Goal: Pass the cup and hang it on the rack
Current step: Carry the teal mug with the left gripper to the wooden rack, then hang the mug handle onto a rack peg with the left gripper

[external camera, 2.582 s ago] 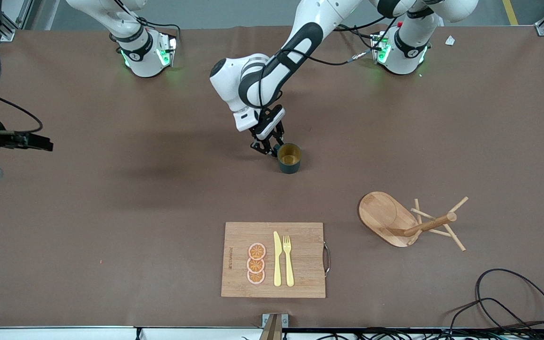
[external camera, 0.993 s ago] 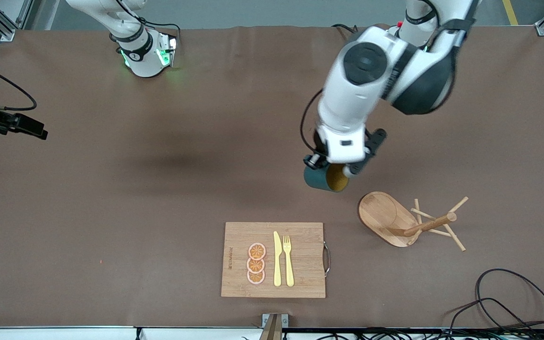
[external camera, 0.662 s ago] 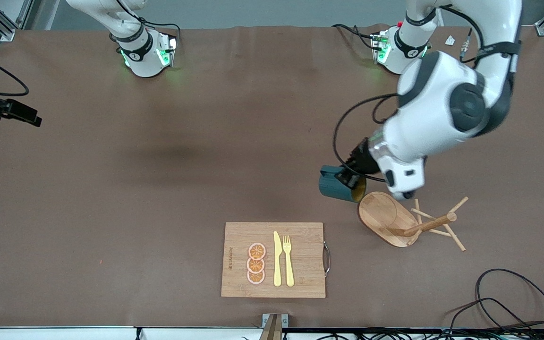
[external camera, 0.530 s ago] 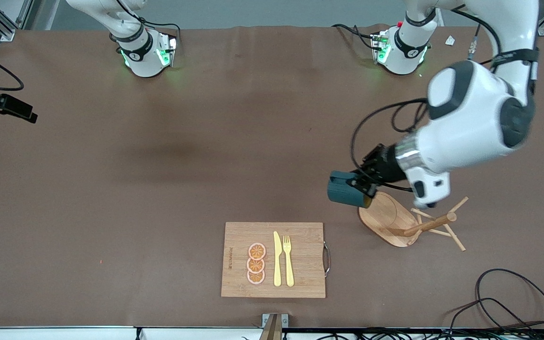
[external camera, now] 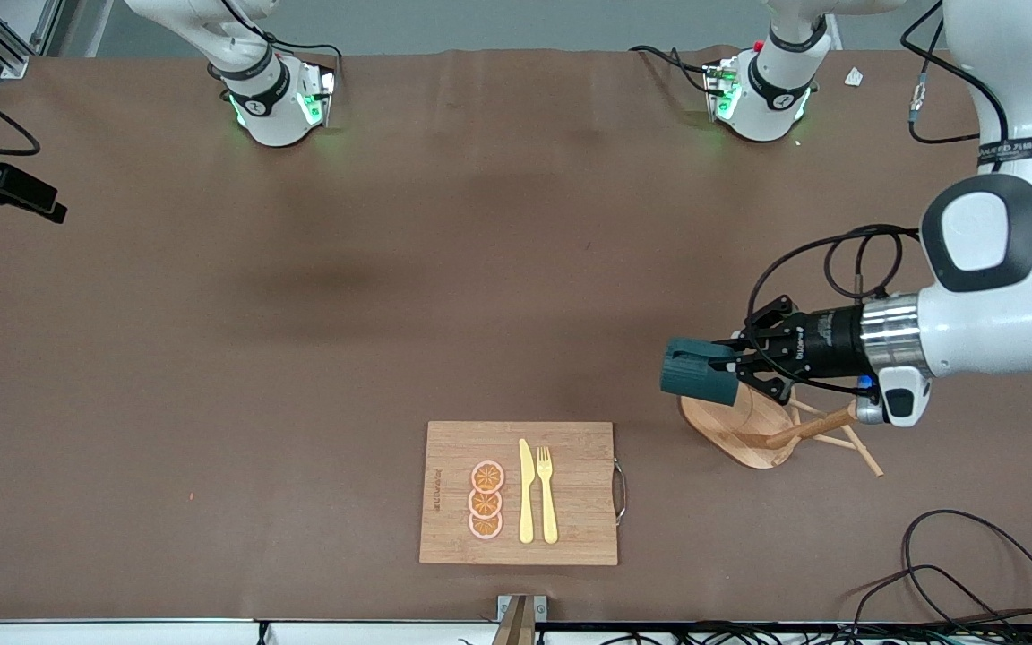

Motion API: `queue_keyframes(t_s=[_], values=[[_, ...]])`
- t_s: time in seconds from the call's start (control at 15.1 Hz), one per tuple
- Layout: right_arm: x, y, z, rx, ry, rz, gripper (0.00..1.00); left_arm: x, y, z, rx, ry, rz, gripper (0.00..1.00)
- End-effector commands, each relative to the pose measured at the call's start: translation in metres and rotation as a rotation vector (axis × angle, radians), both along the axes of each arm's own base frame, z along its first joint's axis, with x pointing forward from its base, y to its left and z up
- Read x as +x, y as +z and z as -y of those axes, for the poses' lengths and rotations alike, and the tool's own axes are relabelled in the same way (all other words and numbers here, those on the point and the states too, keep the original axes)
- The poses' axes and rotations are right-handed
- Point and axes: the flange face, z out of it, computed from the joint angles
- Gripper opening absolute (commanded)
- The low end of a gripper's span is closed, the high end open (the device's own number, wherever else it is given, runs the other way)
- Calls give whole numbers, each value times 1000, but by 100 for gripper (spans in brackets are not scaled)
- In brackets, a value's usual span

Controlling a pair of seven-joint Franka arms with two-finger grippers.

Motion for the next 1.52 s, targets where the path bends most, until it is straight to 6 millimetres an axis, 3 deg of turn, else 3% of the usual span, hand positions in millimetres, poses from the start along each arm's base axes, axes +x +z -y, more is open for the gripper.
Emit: queue_keyframes(t_s=[0.0, 0.4, 1.46], values=[[-8, 4, -4, 9, -7, 11, 100, 3, -4, -26, -63, -27, 7, 2], [-23, 22, -3, 10, -2, 31, 100, 10, -22, -58, -81, -6, -2, 1], [-25, 23, 1, 17, 75, 13, 100, 20, -62, -140, -185, 36, 12, 2]])
